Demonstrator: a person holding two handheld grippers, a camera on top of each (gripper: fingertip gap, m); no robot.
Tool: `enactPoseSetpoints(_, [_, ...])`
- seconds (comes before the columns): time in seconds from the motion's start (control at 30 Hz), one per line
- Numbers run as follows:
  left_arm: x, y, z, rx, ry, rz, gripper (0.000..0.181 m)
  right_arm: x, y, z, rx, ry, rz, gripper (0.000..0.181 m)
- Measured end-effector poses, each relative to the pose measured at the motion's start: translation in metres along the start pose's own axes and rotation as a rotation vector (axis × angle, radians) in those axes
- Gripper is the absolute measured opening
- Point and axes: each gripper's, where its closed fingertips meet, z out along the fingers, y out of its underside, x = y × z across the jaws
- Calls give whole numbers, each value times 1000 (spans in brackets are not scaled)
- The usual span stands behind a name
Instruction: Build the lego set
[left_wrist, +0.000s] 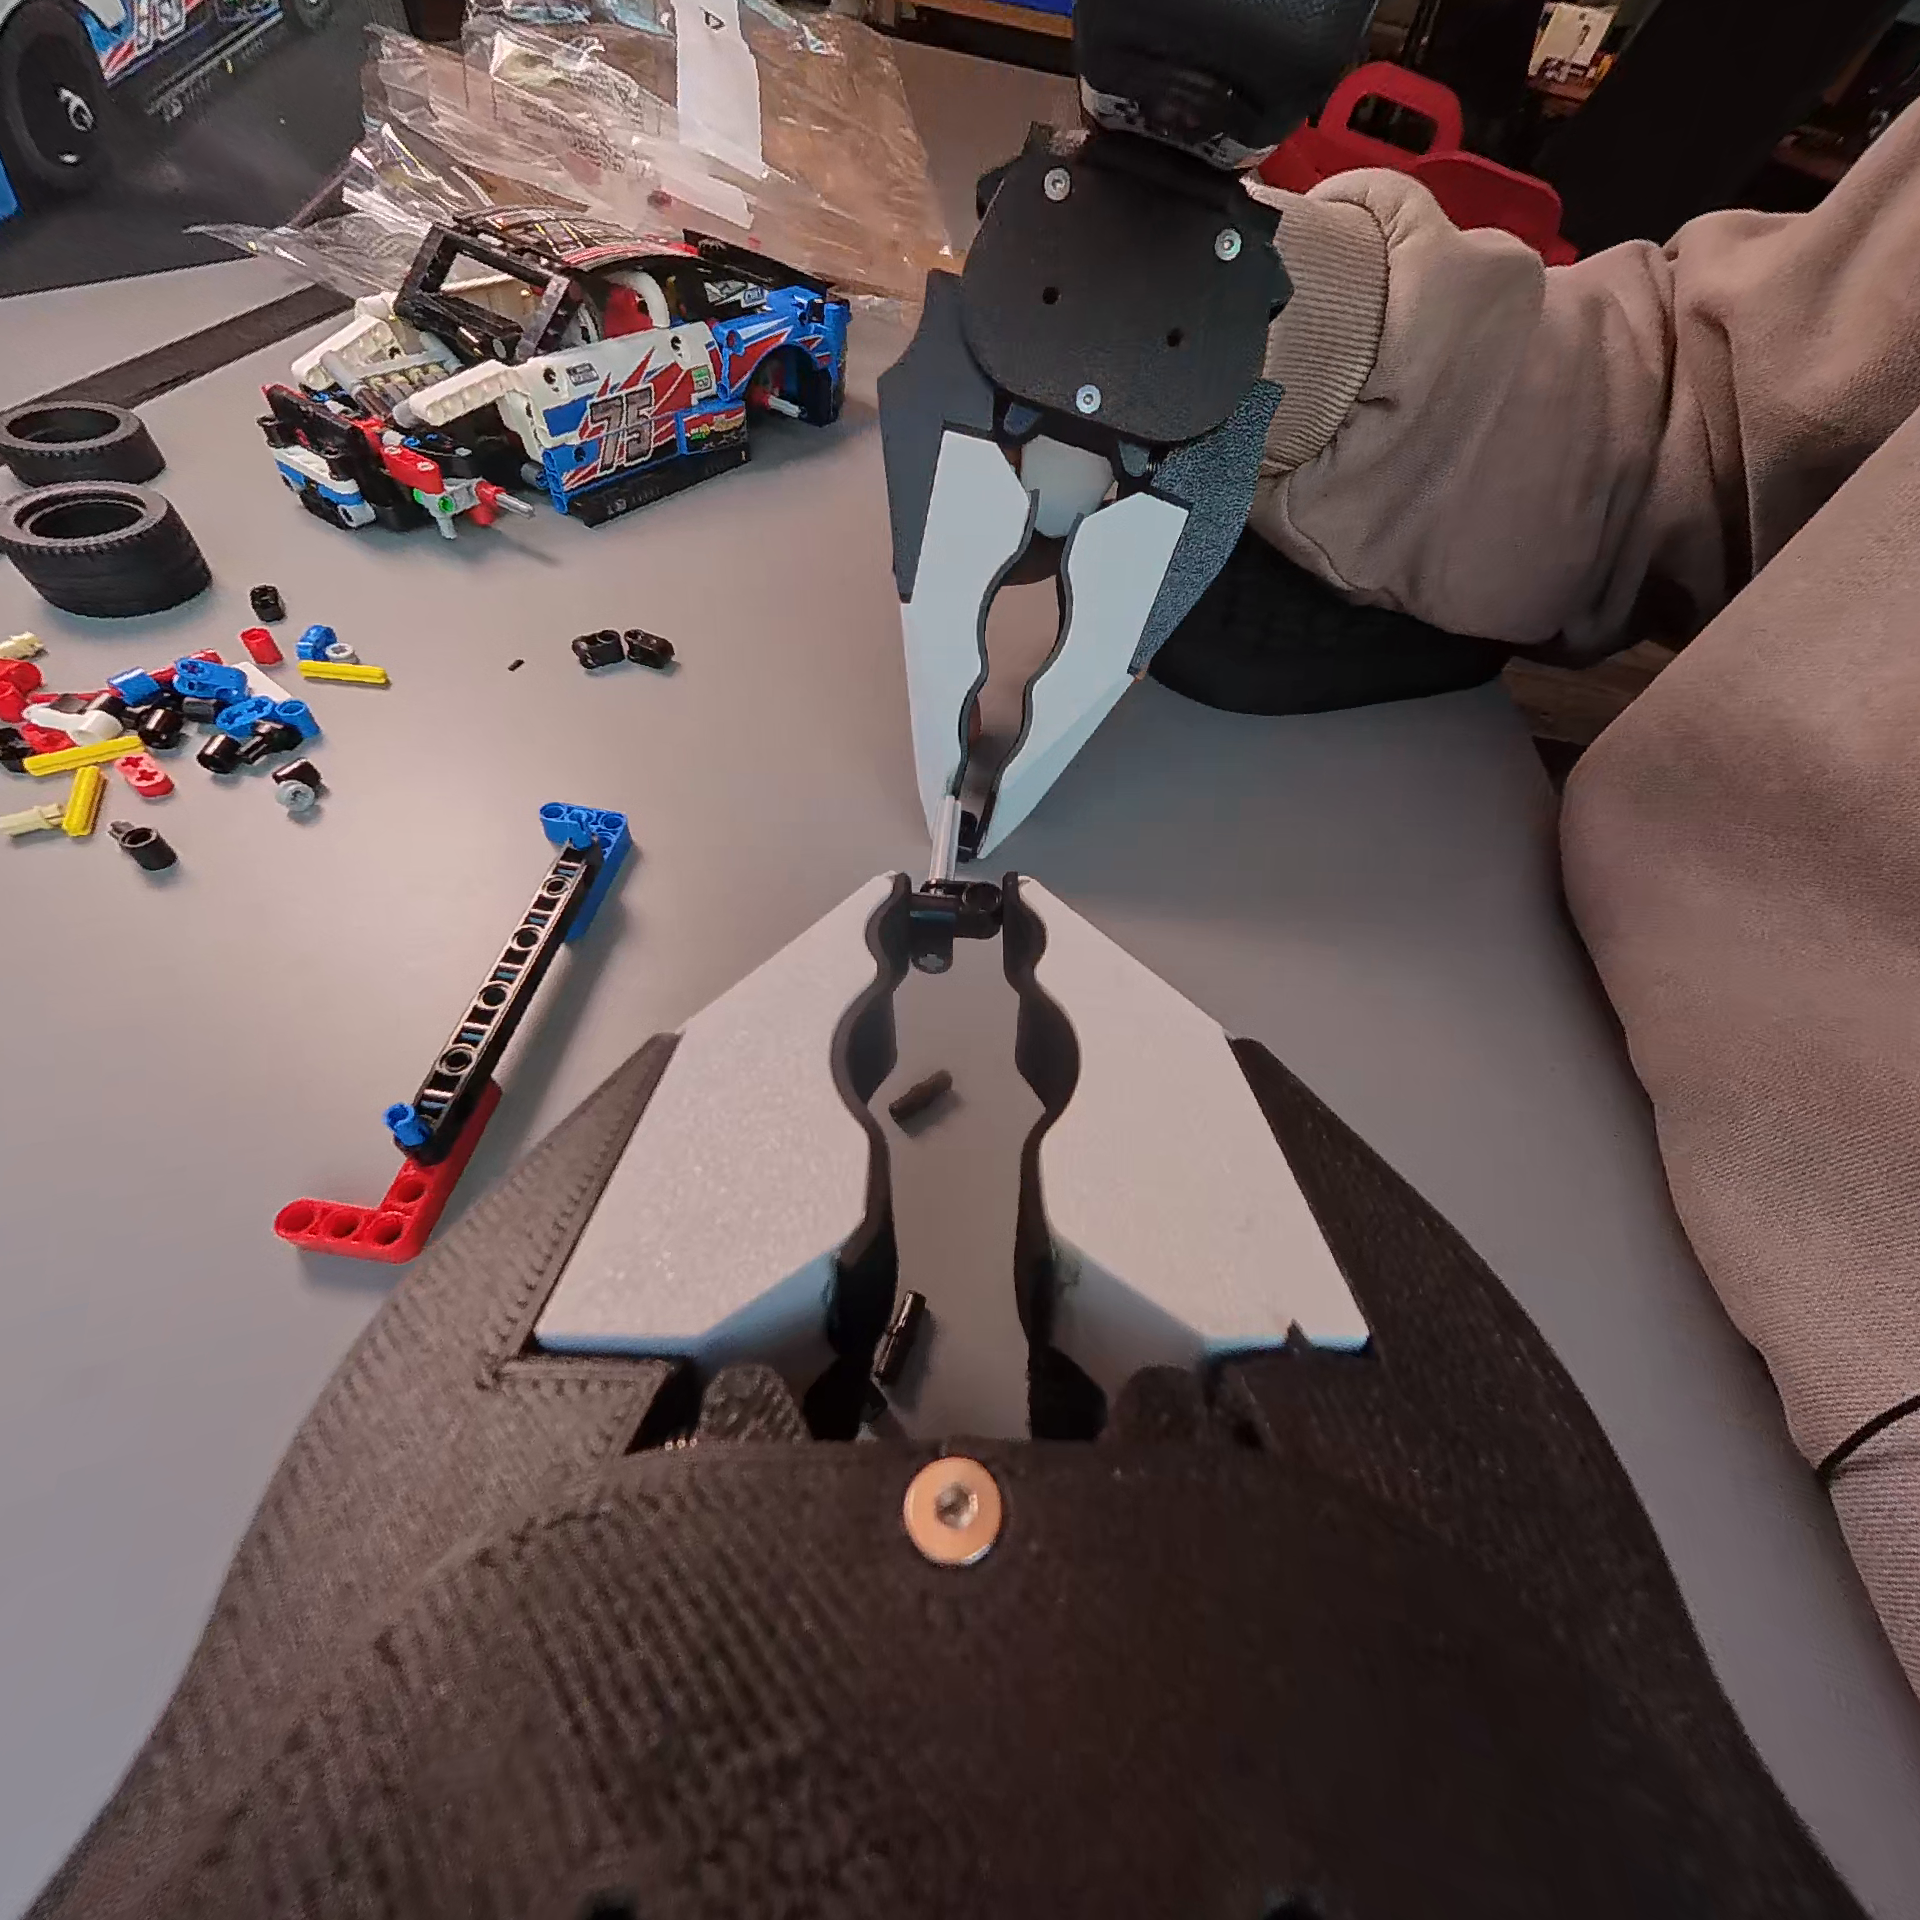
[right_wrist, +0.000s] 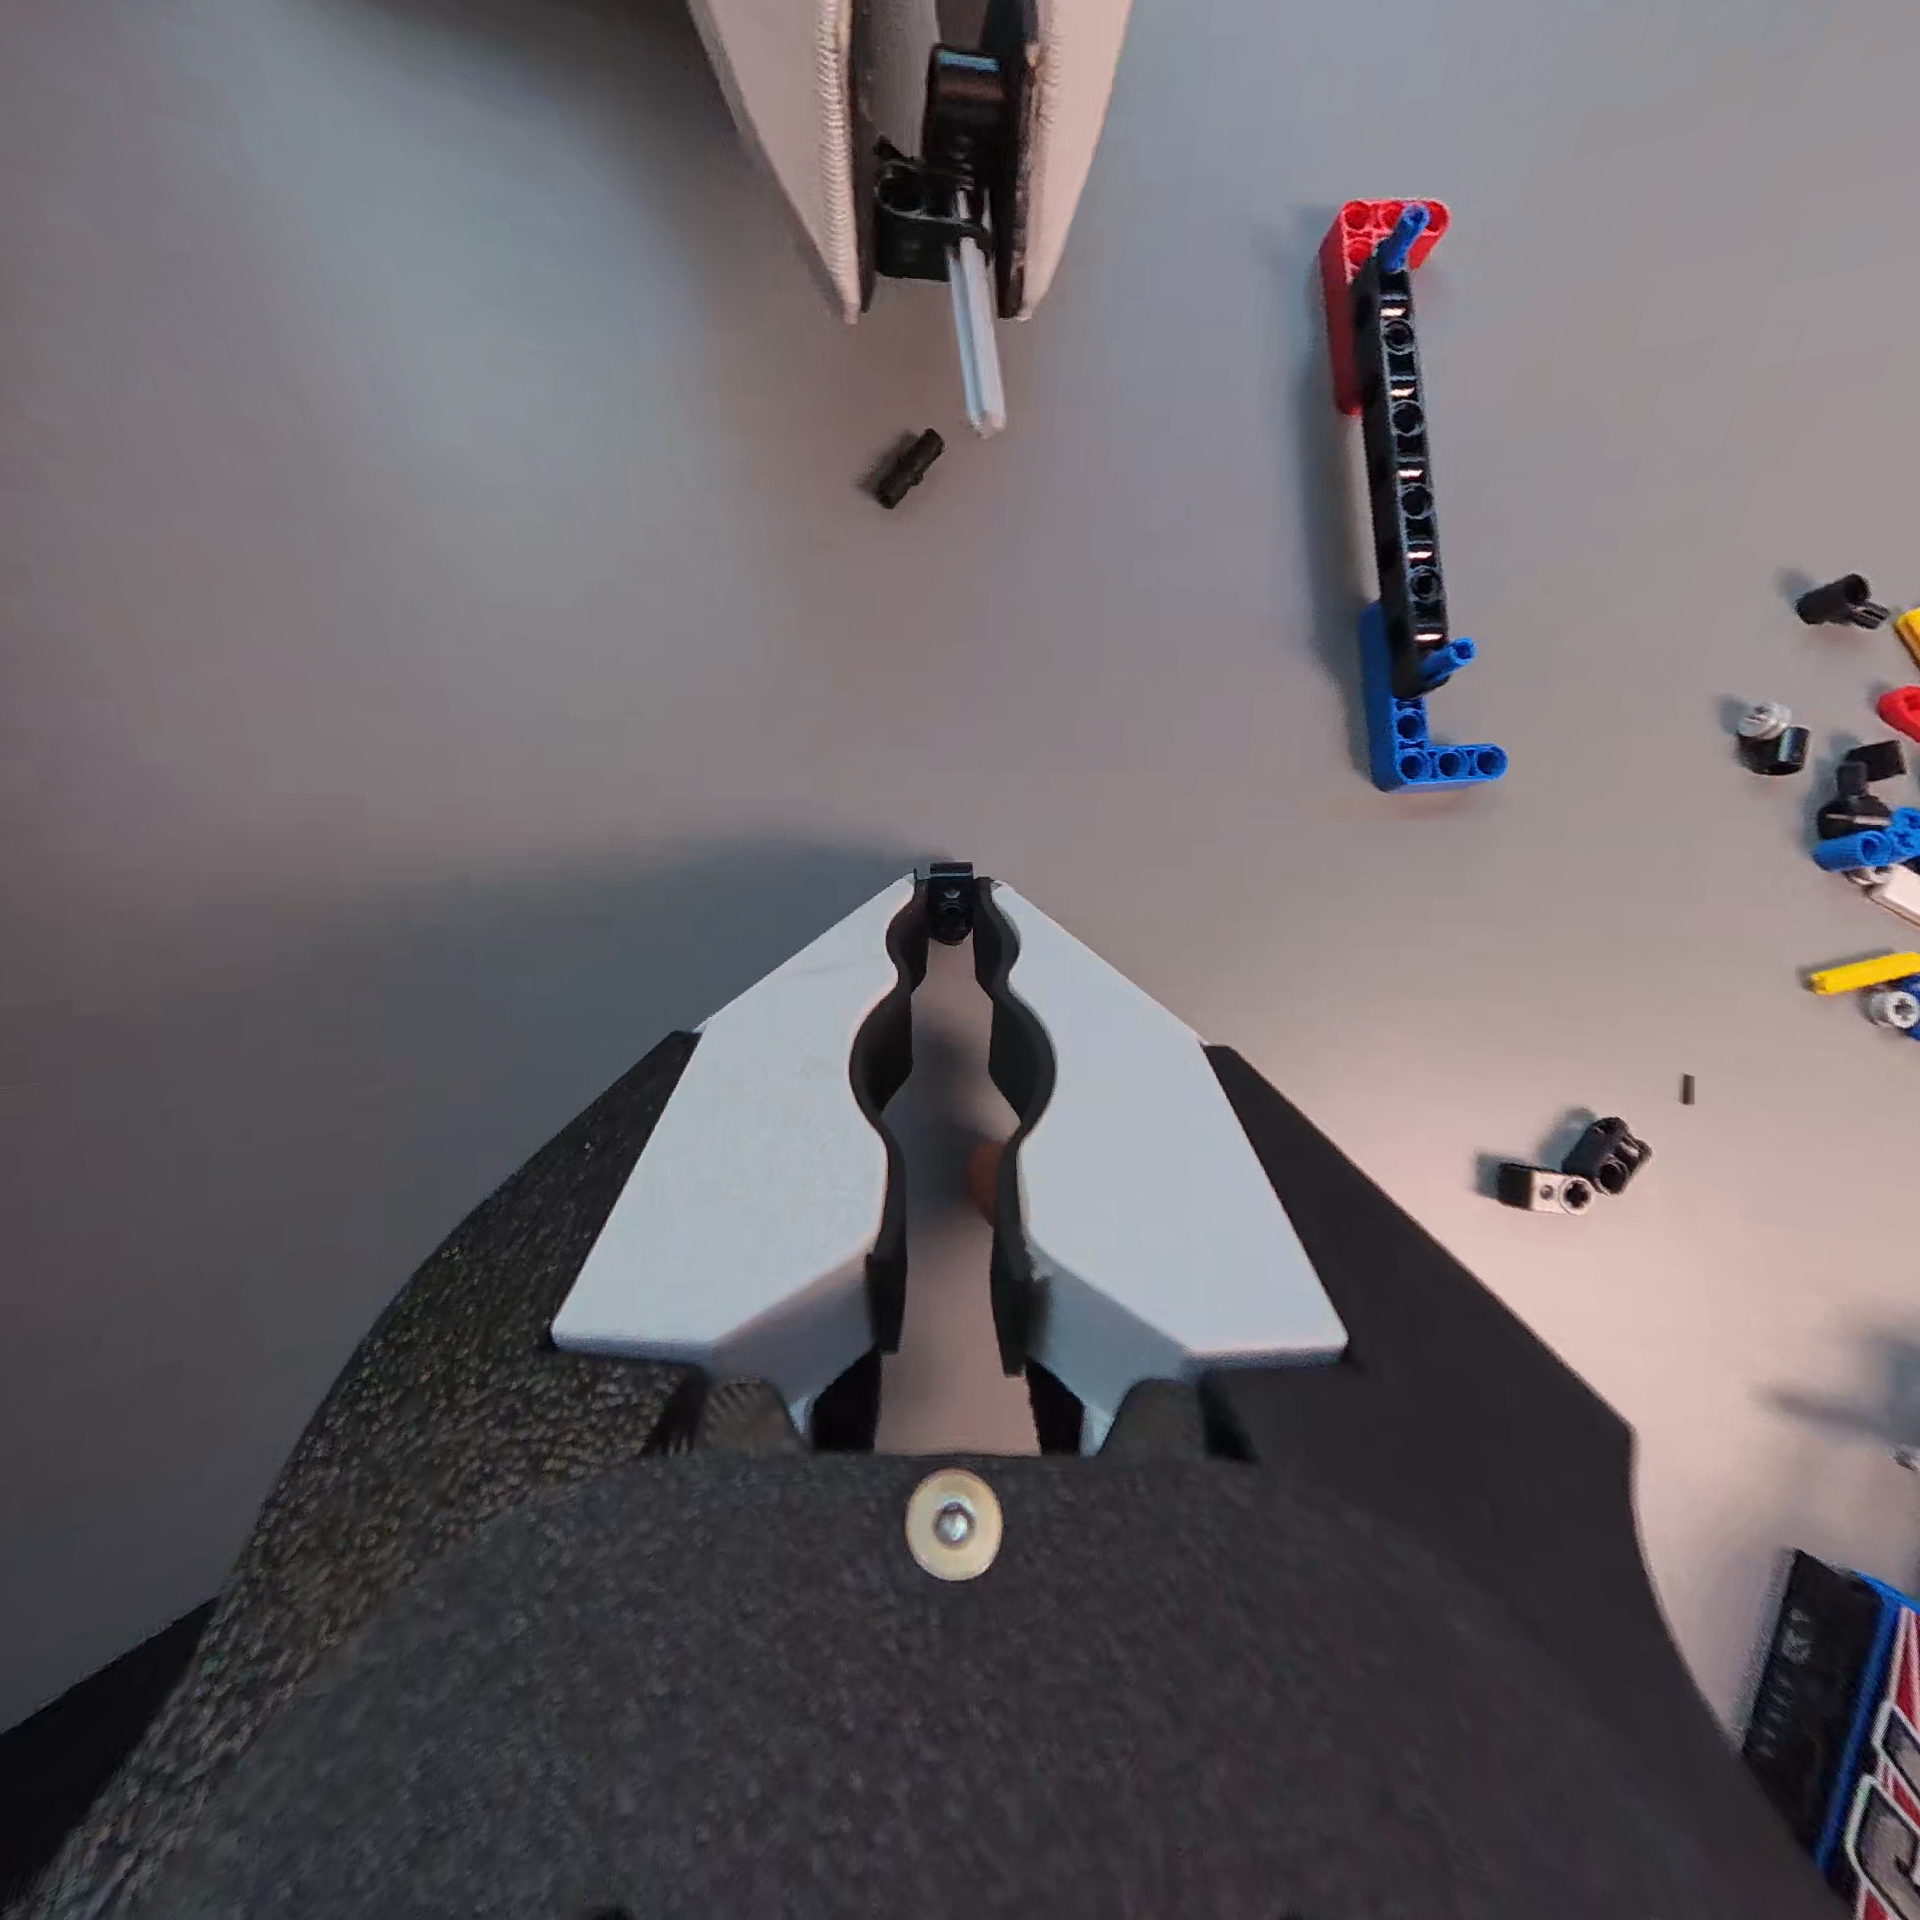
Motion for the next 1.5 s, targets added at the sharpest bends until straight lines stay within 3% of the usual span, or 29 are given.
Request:
enactPoseSetpoints(0.33, [2,2,1,-10,-4,5,16,-5,10,-9,-4,8,55,20])
enactPoseSetpoints(0.63, [5,8,4,-48,3,4,15,-8,9,-9,25,63,101,20])
enactPoseSetpoints(0.77, [13,18,9,-110,42,-11,15,-10,3,-3,-6,67,48,6])
enactPoseSetpoints(1.0, [35,51,19,-337,113,86,15,-14,-17,-13,66,82,-64,5])
enactPoseSetpoints(1.23, [32,59,18,-402,61,214,21,-25,-23,-12,125,76,-65,6])
enactPoseSetpoints(1.33, [32,48,13,-342,86,140,29,-27,-34,-17,183,105,-98,6])
enactPoseSetpoints(1.5, [35,-3,10,-49,187,-222,30,-29,-70,-35,314,234,-281,6])
